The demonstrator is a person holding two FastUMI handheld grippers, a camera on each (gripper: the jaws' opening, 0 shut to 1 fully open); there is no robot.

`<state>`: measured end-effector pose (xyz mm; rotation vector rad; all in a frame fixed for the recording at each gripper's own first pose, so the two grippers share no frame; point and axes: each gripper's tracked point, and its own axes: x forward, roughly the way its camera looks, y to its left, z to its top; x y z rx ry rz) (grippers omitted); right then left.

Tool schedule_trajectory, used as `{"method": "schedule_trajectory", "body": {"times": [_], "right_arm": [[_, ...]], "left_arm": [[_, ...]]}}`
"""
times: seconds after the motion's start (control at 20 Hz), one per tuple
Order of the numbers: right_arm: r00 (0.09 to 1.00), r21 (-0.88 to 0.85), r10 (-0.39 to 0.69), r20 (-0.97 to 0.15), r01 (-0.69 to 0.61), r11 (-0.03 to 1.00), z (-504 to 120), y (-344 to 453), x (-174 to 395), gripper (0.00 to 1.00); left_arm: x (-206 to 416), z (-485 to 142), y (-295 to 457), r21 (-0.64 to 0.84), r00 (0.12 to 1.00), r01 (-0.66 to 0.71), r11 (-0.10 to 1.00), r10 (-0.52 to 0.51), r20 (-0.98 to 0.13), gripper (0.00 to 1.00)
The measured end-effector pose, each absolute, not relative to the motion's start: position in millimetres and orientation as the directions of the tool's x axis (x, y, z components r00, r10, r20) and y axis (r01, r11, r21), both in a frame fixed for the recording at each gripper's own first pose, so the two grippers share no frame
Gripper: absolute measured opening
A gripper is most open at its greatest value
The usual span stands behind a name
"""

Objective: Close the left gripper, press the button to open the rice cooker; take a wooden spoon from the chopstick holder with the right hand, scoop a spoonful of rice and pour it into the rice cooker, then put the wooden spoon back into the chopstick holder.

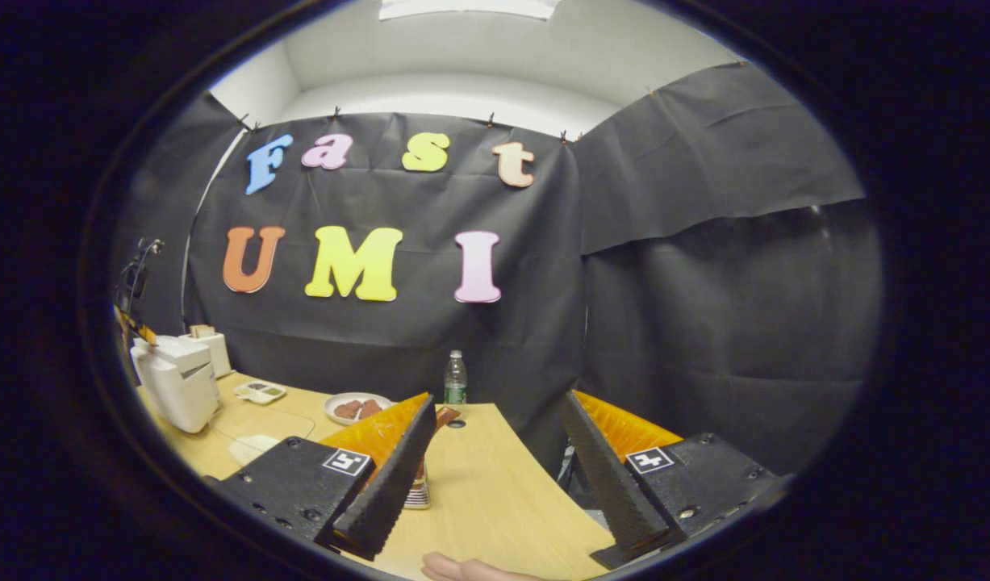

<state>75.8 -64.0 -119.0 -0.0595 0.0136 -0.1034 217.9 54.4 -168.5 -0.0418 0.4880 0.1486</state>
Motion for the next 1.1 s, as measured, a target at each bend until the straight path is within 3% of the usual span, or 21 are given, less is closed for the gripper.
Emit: {"method": "schedule_trajectory", "body": {"times": [0.5,0.6,0.75,1.1], "right_arm": [[0.994,-0.066,-0.103,-0.048,0.099,0.993,-122,-62,75,1.00],[0.993,-0.065,-0.096,-0.065,0.091,0.994,-128,-59,77,0.99],[0.994,-0.051,-0.077,-0.083,0.073,0.996,-130,-52,79,0.99],[0.992,0.020,-0.035,-0.118,0.038,0.999,-152,-32,106,0.97]], "left_arm": [[205,-104,54,-0.045,0.920,-0.153,0.987,0.126,-0.371,0.00],[190,-92,47,-0.051,0.942,-0.112,0.992,0.090,-0.323,0.17],[160,-82,53,0.002,0.955,-0.139,0.990,0.134,-0.266,0.95],[77,-74,29,-0.007,0.979,-0.097,0.995,0.094,-0.178,0.93]]}}
